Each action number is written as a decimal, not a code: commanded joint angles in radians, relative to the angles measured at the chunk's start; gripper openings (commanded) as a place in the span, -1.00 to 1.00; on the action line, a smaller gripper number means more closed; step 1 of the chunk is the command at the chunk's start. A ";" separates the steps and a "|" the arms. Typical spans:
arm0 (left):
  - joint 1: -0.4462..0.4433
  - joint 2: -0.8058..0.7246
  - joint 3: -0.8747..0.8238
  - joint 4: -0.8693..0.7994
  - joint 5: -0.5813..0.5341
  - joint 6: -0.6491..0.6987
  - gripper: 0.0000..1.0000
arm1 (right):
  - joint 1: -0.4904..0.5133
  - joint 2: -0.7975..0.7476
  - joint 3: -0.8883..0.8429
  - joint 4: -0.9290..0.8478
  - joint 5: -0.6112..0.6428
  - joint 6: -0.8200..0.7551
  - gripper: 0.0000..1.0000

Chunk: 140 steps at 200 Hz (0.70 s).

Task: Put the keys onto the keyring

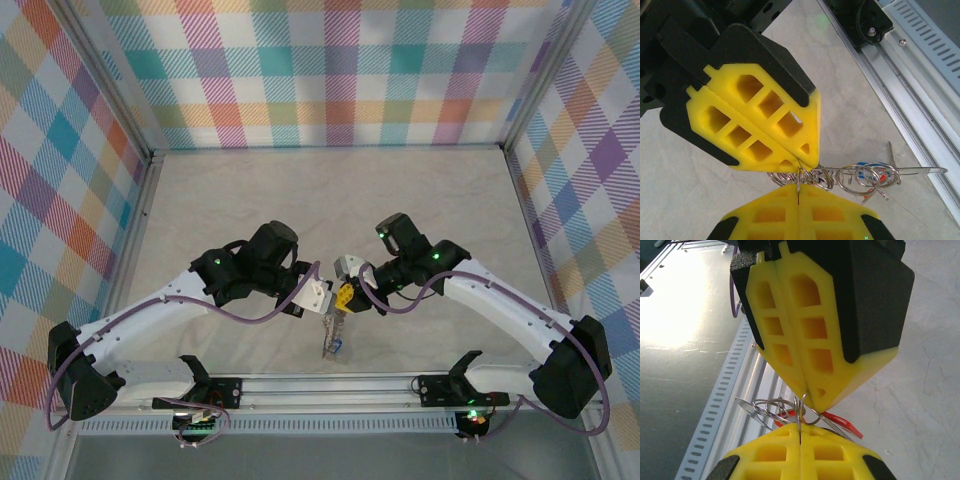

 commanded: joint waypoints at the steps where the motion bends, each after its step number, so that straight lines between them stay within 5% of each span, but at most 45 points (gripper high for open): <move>1: -0.023 -0.001 -0.001 -0.004 0.042 0.030 -1.00 | -0.007 0.006 0.041 0.060 -0.037 0.029 -1.00; 140: -0.024 -0.038 -0.040 0.023 0.010 0.004 -1.00 | -0.080 -0.022 -0.005 0.151 -0.052 0.134 -1.00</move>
